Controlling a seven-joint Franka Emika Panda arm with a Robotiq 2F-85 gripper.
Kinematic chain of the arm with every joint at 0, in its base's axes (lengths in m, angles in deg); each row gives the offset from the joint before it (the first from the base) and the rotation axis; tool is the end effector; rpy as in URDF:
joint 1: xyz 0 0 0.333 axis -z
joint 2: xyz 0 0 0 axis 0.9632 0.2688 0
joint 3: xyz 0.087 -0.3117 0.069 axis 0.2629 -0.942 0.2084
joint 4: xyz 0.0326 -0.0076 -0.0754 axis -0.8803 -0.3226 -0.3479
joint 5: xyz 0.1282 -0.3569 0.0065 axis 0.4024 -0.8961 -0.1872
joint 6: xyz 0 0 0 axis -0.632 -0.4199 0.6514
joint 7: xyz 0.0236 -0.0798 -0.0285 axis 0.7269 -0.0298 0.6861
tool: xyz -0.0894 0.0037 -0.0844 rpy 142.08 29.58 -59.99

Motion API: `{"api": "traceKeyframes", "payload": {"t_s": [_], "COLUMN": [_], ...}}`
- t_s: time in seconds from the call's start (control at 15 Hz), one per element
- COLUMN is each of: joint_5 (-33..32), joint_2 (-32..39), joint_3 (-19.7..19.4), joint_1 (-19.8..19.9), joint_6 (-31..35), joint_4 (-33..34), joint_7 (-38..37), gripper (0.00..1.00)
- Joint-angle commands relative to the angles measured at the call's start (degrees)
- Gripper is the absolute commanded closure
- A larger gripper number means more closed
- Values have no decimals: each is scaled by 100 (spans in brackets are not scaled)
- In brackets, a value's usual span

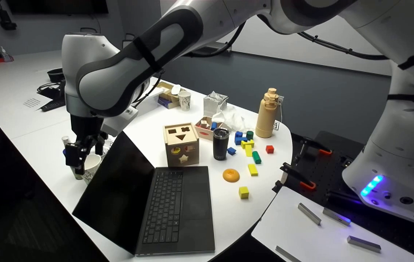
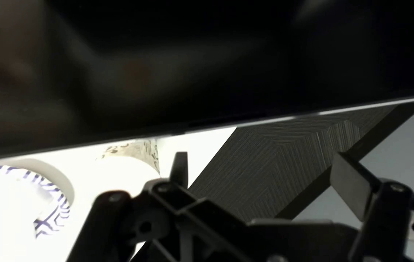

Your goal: Close the laptop

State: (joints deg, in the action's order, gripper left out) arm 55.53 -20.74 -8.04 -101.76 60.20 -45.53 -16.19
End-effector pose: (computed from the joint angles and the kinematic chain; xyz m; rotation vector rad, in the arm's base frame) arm 0.6311 0.4613 0.1945 -2.8053 -0.9619 -0.2816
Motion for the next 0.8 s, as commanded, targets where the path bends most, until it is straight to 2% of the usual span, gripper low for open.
{"api": "traceKeyframes", "payload": {"t_s": [0.0,0.27,0.73], "joint_5": [109,49,-108], "joint_2": [260,311,62], "joint_3": [-13,-125,-287], "joint_1": [-79,-157,-215], "joint_6": [-67,-324,-1407], "joint_4": [262,352,296], "joint_7": [-18,-121,-290], "gripper": [0,0,0]}}
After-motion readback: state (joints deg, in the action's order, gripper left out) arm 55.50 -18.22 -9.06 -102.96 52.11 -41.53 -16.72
